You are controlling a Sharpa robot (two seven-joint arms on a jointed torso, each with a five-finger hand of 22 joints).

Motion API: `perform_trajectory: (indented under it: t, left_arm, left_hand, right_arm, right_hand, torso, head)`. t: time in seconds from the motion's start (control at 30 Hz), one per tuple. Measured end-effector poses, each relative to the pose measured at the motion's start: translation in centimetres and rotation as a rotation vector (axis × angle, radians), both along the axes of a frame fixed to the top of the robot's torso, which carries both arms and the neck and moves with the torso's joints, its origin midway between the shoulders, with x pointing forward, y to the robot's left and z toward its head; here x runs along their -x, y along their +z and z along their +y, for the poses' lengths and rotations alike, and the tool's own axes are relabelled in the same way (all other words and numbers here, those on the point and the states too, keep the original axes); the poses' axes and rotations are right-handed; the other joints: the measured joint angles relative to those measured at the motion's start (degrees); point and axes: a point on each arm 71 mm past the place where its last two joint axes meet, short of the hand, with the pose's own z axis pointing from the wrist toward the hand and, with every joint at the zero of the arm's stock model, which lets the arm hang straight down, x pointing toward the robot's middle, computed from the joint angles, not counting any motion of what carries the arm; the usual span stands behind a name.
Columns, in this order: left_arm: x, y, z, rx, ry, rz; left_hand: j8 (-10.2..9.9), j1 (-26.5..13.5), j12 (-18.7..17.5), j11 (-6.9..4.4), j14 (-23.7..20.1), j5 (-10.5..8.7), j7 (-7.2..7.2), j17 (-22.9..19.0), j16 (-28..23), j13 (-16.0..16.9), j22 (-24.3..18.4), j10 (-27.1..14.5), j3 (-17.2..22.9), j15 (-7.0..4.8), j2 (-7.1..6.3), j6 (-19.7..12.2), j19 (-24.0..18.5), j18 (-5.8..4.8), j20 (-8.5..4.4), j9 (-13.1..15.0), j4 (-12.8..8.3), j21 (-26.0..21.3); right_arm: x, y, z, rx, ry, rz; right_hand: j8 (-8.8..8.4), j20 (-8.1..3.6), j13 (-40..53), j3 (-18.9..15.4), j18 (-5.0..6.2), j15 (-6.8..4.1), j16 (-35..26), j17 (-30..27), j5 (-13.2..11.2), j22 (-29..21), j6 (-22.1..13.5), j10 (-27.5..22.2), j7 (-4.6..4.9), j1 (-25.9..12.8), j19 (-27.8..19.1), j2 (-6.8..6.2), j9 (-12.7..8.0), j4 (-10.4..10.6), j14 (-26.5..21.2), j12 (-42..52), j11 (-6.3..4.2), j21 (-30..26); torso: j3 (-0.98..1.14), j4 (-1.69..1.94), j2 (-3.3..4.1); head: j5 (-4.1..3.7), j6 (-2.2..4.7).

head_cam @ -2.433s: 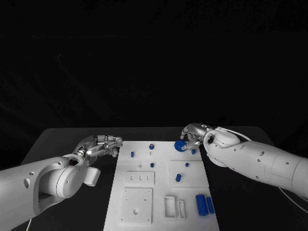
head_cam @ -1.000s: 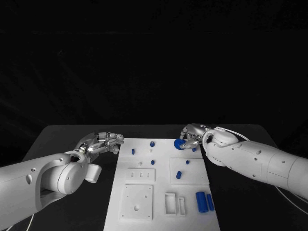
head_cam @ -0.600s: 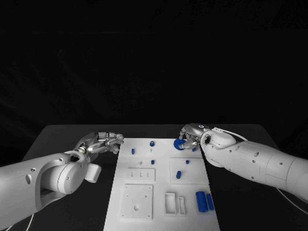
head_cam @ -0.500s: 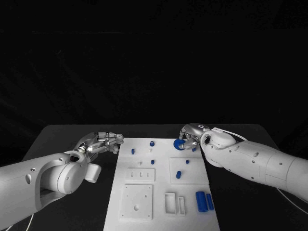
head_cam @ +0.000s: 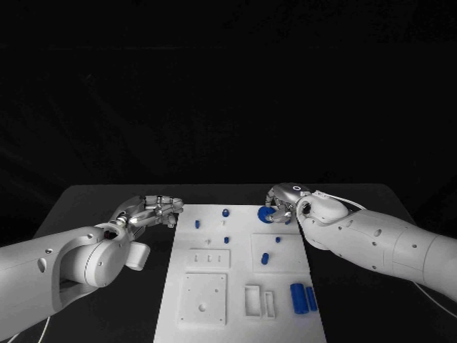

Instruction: Assemble the parts on the task board

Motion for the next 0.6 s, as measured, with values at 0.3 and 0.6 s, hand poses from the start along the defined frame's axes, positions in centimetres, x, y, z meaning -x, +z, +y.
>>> perform_trajectory:
  t: [0.3,0.6]
  left_arm:
    - [0.0,0.0,0.01,0.0,0.0,0.0]
    - [0.02,0.0,0.07,0.0,0.001,0.001]
  left_hand:
    - [0.0,0.0,-0.3,-0.01,0.0,0.0,0.0,0.0,0.0,0.0,0.0,0.0,0.0,0.0,0.0,0.0,-0.1,0.01,0.09,0.0,0.0,0.0]
    - [0.0,0.0,-0.3,0.12,0.0,0.0,0.0,0.0,0.0,0.0,0.0,0.1,0.0,0.0,0.0,0.0,-0.1,0.03,0.09,0.0,0.0,0.0]
  right_arm:
    - [0.05,-0.05,0.13,0.009,0.006,-0.007]
    - [0.62,-0.14,0.44,0.008,0.019,-0.035]
  right_hand:
    - [-0.03,0.24,0.0,0.8,0.0,-0.11,-0.2,0.2,1.5,0.0,0.3,0.0,-0.27,0.3,-0.2,0.3,-0.1,0.0,-0.1,0.0,-0.02,0.2]
    - [-0.2,0.26,0.0,1.1,0.0,-0.42,-0.2,0.5,4.5,0.0,0.5,0.0,-0.5,0.0,-0.2,1.05,-0.1,0.0,0.0,0.2,-0.02,0.4]
  torso:
    - [0.03,-0.01,-0.02]
    - [0.01,-0.01,-0.01]
  head:
    - [-0.03,-0.04]
    - [-0.07,0.05]
